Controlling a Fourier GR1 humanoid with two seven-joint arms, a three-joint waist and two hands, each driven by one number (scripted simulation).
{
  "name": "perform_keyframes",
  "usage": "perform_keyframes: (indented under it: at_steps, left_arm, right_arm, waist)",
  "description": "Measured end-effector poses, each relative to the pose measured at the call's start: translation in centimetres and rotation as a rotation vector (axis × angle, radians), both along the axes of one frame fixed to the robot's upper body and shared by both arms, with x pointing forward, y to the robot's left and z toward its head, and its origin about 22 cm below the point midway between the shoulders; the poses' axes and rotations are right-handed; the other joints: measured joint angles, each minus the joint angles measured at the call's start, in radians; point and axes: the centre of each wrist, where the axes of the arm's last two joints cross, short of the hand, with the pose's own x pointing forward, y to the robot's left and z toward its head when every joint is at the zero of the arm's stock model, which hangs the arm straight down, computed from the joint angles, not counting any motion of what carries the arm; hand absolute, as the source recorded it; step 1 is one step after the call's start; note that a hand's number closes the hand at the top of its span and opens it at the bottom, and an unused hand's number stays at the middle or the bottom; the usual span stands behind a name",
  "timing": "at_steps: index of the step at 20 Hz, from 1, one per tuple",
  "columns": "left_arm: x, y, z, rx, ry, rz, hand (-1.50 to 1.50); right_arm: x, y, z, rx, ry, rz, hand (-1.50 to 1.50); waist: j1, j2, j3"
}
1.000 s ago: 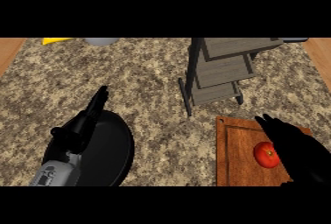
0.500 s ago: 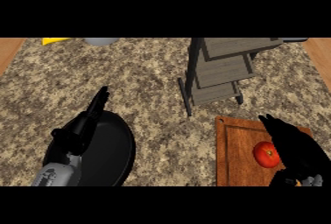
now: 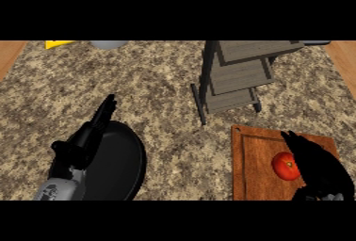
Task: Pick the tomato from the cutting board and place it in the tiered basket
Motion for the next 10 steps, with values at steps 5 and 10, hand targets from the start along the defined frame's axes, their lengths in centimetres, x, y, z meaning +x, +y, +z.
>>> perform_keyframes:
  at_steps: [5,10]
  left_arm:
    - [0.3,0.0,-0.2,-0.003,0.000,0.000,0.00]
    - [0.3,0.0,-0.3,-0.010,-0.006,-0.010,0.00]
  right_arm:
    - [0.7,-0.1,-1.5,0.005,0.007,0.000,-1.50]
    - [1.5,-0.3,-2.9,0.083,-0.030,0.023,1.50]
  waist:
    - [0.001,0.000,0.000]
    - [0.003,0.000,0.001]
